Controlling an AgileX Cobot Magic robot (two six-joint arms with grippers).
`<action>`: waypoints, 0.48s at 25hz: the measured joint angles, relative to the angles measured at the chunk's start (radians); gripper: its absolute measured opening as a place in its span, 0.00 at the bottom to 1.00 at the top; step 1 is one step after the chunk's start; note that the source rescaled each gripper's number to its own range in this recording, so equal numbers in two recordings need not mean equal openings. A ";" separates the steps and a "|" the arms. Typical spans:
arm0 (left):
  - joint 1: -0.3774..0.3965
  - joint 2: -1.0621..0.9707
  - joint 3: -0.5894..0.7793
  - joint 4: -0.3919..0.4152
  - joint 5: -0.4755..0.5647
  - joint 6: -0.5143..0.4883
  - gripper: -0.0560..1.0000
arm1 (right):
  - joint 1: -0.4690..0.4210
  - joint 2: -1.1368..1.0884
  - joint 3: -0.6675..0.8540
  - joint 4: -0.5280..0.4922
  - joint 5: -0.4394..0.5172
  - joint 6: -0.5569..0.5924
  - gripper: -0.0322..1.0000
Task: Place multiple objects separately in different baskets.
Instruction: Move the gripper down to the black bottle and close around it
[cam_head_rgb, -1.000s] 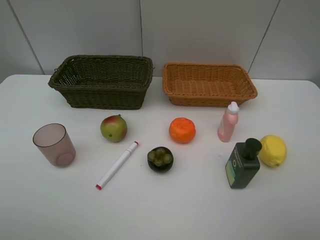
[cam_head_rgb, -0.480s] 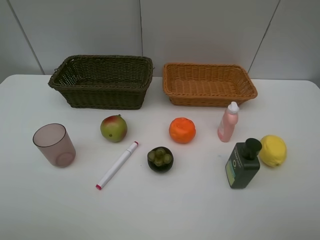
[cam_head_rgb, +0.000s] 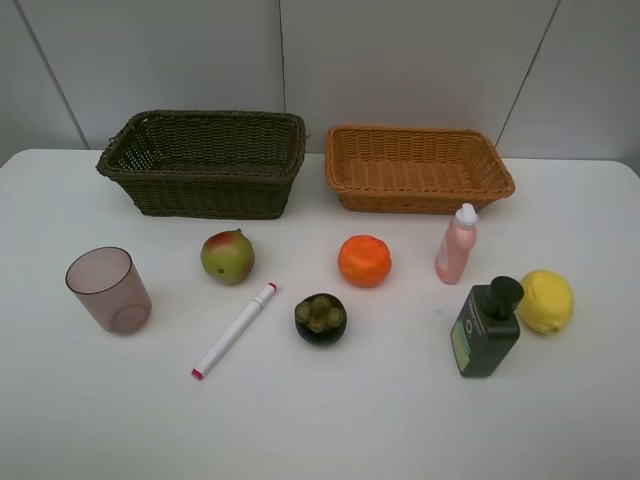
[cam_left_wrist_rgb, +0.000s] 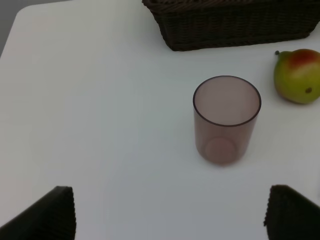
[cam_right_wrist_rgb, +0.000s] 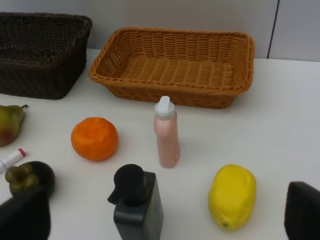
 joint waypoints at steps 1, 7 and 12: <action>0.000 0.000 0.000 0.000 0.000 0.000 1.00 | 0.000 0.029 -0.009 0.003 -0.009 0.001 0.98; 0.000 0.000 0.000 0.000 0.000 0.000 1.00 | 0.000 0.275 -0.084 0.026 -0.066 0.003 0.98; 0.000 0.000 0.000 0.000 0.000 0.000 1.00 | 0.000 0.514 -0.154 0.077 -0.076 0.003 0.98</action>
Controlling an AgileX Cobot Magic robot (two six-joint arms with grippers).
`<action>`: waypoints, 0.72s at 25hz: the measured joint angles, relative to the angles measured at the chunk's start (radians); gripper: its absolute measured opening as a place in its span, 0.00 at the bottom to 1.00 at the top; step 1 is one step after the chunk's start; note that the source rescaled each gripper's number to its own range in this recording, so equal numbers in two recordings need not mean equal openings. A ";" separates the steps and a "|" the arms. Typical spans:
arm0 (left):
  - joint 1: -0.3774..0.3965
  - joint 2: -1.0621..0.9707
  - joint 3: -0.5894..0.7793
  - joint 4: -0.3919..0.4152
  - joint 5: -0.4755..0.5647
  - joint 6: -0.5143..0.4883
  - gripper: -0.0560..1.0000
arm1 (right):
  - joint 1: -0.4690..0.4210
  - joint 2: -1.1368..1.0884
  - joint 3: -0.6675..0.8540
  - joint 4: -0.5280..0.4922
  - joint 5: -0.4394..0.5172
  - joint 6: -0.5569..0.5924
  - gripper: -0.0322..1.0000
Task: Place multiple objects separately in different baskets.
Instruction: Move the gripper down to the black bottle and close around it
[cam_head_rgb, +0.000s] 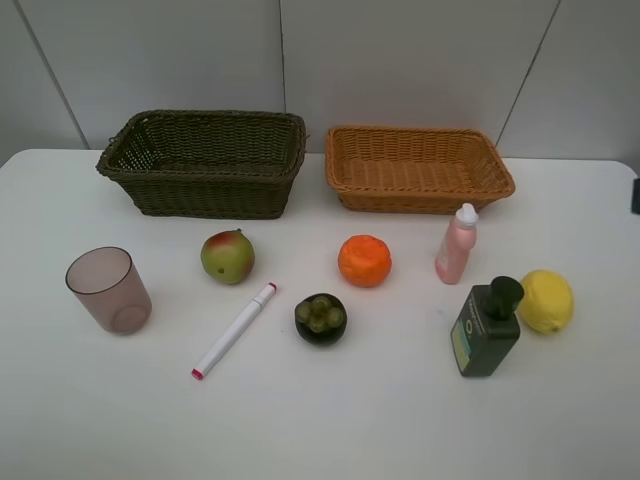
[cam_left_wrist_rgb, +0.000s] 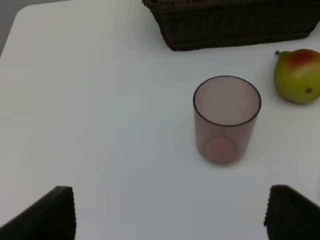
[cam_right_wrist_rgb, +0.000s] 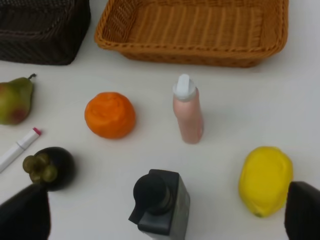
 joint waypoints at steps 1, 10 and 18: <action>0.000 0.000 0.000 0.000 0.000 0.000 1.00 | 0.000 0.039 -0.012 0.008 0.000 0.000 0.98; 0.000 0.000 0.000 0.000 0.000 0.000 1.00 | 0.000 0.387 -0.041 0.026 -0.009 0.015 0.98; 0.000 0.000 0.000 0.000 0.000 0.000 1.00 | 0.000 0.593 -0.046 0.026 -0.020 0.015 0.98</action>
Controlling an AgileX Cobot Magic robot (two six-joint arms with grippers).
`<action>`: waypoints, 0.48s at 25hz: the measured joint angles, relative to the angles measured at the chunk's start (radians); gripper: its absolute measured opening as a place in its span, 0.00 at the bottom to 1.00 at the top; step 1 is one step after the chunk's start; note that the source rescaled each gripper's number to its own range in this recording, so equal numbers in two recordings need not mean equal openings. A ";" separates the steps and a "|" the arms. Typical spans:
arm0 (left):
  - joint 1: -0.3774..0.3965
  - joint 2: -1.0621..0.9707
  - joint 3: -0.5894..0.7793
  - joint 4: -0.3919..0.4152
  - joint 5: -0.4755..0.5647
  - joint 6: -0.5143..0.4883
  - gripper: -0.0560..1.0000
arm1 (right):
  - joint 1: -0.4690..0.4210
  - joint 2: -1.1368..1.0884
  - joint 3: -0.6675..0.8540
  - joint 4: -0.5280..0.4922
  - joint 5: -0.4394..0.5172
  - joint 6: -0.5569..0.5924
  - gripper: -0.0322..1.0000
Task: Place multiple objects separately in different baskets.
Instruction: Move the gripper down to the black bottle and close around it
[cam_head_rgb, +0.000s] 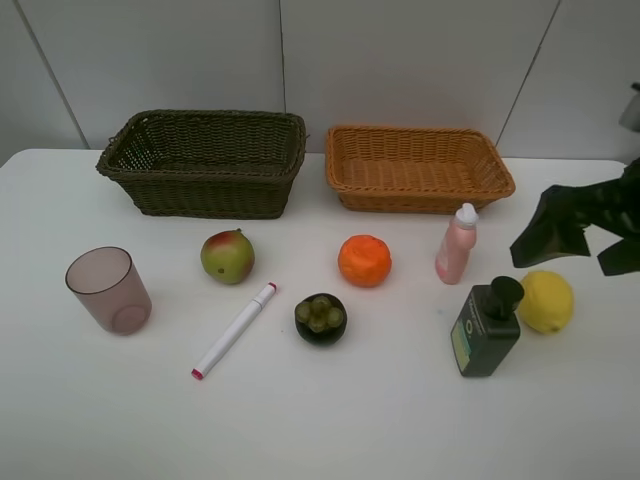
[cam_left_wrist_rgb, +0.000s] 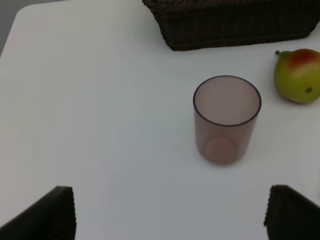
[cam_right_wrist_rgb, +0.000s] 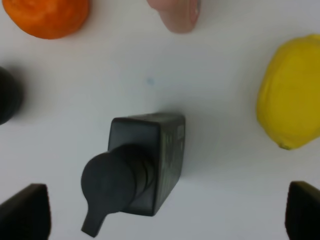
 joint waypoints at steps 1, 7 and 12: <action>0.000 0.000 0.000 0.000 0.000 0.000 1.00 | 0.000 0.014 0.000 0.000 -0.004 0.000 0.98; 0.000 0.000 0.000 0.000 0.000 0.000 1.00 | 0.000 0.051 0.000 0.004 -0.025 0.000 0.98; 0.000 0.000 0.000 0.000 0.000 0.000 1.00 | 0.000 0.052 0.000 0.031 -0.031 0.000 0.98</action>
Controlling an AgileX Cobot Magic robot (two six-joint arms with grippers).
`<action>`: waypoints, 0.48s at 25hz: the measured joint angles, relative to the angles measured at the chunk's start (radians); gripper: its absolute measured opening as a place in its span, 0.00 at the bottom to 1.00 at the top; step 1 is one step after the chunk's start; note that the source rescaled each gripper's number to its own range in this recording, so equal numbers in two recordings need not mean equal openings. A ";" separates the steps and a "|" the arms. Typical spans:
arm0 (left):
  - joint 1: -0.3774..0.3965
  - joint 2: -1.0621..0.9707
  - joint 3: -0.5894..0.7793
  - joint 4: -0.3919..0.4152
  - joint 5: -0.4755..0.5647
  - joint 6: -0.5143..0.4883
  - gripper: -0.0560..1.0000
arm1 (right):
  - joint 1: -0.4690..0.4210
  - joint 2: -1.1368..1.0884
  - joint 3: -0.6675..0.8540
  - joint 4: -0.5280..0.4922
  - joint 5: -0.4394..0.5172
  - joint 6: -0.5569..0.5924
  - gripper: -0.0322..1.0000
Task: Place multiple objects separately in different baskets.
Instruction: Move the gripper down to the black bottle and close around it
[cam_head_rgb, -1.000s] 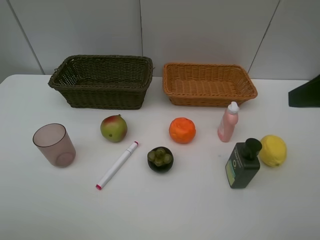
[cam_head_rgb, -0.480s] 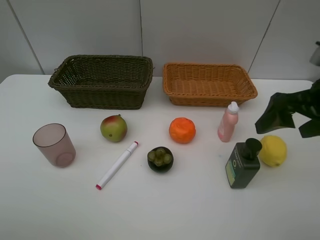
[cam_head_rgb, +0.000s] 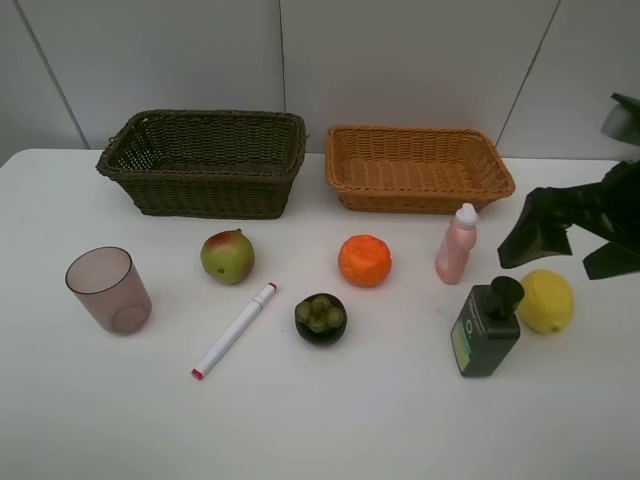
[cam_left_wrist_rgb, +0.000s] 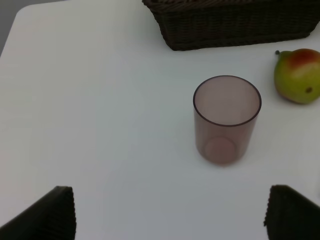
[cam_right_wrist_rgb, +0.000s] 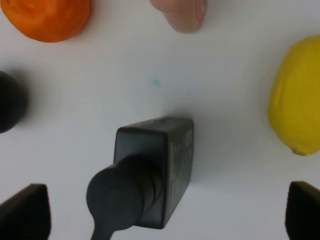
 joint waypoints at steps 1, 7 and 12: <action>0.000 0.000 0.000 0.000 0.000 0.000 1.00 | 0.000 0.000 0.000 0.002 -0.001 0.000 0.98; 0.000 0.000 0.000 0.000 0.000 0.000 1.00 | 0.075 0.001 0.000 0.017 -0.015 0.010 0.98; 0.000 0.000 0.000 0.000 0.000 0.000 1.00 | 0.128 0.035 0.000 0.022 -0.050 0.035 0.98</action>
